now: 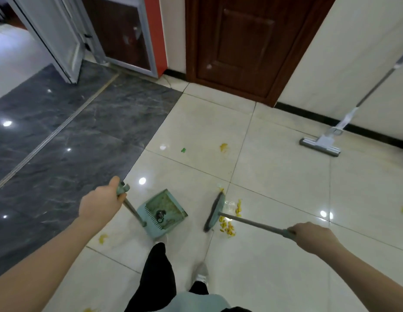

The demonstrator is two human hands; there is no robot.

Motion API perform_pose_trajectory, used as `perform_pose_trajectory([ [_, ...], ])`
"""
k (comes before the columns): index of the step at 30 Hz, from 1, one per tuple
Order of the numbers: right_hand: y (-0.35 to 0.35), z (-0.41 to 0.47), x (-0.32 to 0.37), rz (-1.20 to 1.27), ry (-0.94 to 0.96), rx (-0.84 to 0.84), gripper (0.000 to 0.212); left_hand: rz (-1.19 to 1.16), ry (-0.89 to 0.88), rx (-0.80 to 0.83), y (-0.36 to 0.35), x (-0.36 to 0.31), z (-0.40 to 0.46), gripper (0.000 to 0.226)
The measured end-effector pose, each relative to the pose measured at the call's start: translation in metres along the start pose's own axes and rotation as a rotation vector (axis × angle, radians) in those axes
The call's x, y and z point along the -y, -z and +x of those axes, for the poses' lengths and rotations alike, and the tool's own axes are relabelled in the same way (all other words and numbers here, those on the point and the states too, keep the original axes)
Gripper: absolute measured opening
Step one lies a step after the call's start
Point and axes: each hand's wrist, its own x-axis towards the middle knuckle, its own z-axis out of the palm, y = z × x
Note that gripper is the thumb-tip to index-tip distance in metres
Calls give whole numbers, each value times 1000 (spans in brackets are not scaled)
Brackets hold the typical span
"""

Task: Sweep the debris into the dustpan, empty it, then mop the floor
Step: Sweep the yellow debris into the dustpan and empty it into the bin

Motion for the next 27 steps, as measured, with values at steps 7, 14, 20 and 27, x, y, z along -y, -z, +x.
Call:
perform_pose_trajectory([
  [7, 66, 43, 47, 147, -45, -45, 34, -22, -81, 8, 1, 5, 83, 35],
  [14, 168, 130, 184, 430, -11, -19, 42, -65, -50, 63, 1, 39, 164, 32],
  [20, 220, 230, 298, 522, 8, -2, 31, -69, -48, 87, -17, 69, 217, 35],
  [27, 221, 255, 328, 303, -53, 41, 19, -88, -21, 92, -22, 88, 245, 33],
])
